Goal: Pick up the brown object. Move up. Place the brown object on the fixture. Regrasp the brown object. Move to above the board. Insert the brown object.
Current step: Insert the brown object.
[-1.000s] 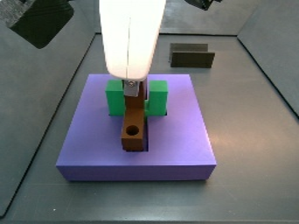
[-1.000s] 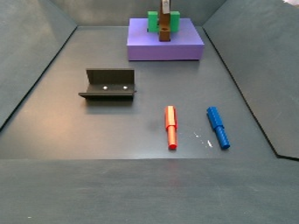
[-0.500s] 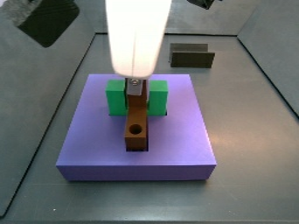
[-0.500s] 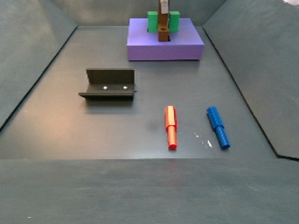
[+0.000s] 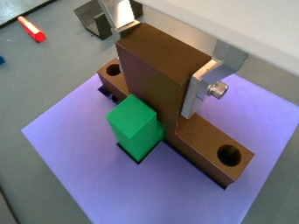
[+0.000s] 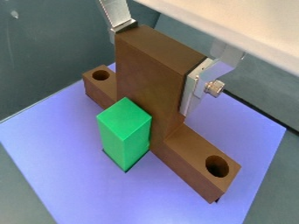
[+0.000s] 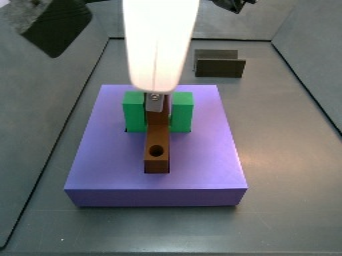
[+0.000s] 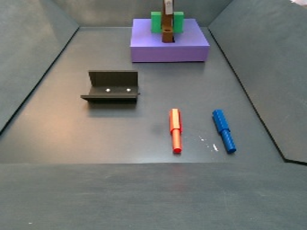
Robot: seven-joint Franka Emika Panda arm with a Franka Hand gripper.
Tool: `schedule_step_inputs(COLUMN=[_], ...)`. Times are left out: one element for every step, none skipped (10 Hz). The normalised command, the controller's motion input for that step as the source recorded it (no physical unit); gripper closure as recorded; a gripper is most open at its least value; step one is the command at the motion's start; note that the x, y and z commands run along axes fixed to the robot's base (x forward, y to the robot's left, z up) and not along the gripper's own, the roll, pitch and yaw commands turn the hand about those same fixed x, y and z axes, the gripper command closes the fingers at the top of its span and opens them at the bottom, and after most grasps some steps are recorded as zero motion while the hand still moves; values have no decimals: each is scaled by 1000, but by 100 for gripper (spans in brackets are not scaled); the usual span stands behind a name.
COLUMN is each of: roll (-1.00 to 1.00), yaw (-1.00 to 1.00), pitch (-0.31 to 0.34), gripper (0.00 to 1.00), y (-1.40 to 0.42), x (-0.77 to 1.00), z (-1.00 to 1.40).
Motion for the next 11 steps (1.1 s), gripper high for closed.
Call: schedule_step_inputs(roll=[23,56,79,99,107,73,47,0,-50,-33,-47], yaw=[0,-3,-40,-77,-103,-57,0,0,209,346,177], pitch=[0,0,3,10,19,0,0,0,0,0,0], gripper=[100,100,100,100,100,100,100,100,100,100,100], y=[-34,0,0,0,0,0,0,0,0,0,0], x=[-37,11,91,89,60,0,-9,-166,-180,0,0], z=[-23,-29,-46,-137,-271,-434,-434,-197,0,0,-54])
